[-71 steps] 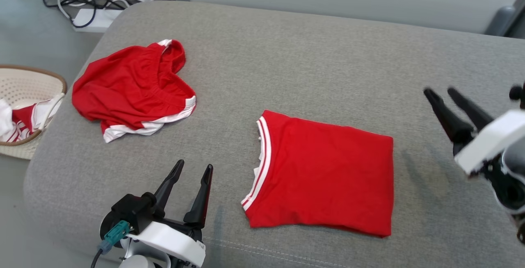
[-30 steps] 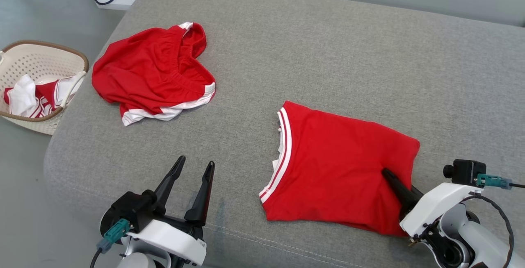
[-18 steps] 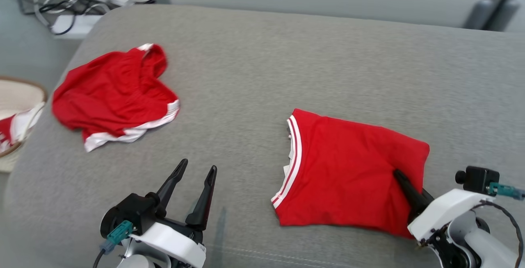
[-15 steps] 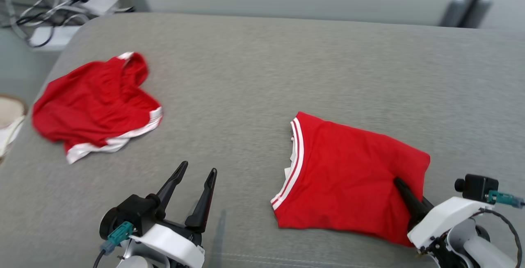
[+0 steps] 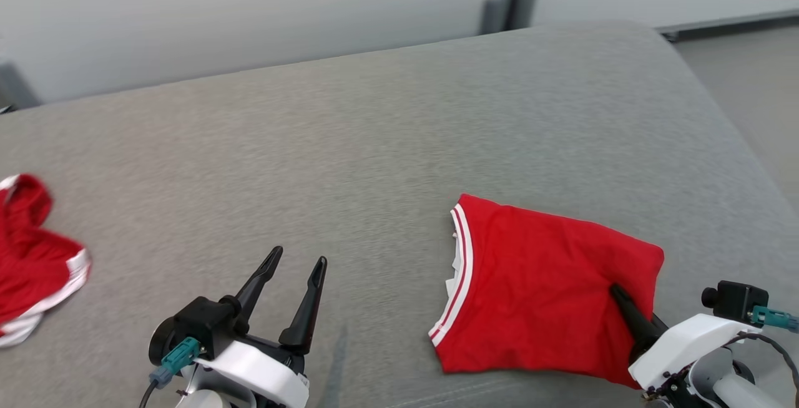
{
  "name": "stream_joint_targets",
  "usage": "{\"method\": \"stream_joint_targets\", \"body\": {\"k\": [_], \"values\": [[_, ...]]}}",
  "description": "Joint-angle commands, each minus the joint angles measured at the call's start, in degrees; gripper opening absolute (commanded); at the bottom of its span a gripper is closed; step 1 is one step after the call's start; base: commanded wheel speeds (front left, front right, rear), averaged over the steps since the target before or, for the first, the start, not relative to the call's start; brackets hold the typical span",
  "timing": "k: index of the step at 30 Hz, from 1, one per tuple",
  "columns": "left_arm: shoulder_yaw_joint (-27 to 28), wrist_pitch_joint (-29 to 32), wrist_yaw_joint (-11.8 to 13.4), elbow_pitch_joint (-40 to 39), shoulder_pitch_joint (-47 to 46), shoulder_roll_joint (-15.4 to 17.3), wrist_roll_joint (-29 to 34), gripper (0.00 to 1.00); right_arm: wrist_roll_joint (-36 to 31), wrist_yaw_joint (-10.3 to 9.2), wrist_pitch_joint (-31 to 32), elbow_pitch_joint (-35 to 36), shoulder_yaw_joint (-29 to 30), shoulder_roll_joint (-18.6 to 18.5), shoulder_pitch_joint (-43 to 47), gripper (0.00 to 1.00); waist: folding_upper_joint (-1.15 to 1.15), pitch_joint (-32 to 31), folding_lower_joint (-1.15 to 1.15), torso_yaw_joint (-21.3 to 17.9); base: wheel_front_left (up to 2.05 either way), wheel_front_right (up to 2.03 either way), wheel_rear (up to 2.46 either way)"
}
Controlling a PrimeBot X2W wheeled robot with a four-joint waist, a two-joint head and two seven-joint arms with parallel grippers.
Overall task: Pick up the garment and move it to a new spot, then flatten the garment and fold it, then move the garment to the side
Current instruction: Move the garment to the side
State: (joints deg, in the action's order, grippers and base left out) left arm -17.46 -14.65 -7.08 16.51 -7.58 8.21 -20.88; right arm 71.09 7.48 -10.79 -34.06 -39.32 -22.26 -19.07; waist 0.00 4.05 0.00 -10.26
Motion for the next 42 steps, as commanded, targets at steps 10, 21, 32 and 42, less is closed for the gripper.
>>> {"method": "stream_joint_targets", "body": {"k": [10,21,32,42], "values": [[0.9,-0.3,-0.4,-2.4,-4.1,0.8,0.5,1.00,-2.4,0.01,-2.3,-1.9,0.2,-2.4,-6.4,0.00,0.00,4.7,0.00,-7.0,0.00,0.00,0.00],[-0.7,-0.3,-0.4,-6.2,-7.9,3.5,2.3,1.00,-13.7,0.01,-4.0,-11.8,1.7,-4.2,-24.5,0.00,0.00,13.4,0.00,-2.6,0.00,0.00,0.00],[-1.2,-0.3,-0.4,-9.4,-10.3,2.9,3.2,1.00,-19.0,0.01,-4.2,-17.9,2.6,-5.5,-39.0,0.00,0.00,18.1,0.00,5.7,0.00,0.00,0.00],[-1.8,-0.3,-0.4,-10.6,-10.2,2.6,2.8,1.00,-22.2,0.01,-3.7,-31.4,4.4,-6.1,-45.6,0.00,0.00,19.0,0.00,9.2,0.00,0.00,0.00]]}}
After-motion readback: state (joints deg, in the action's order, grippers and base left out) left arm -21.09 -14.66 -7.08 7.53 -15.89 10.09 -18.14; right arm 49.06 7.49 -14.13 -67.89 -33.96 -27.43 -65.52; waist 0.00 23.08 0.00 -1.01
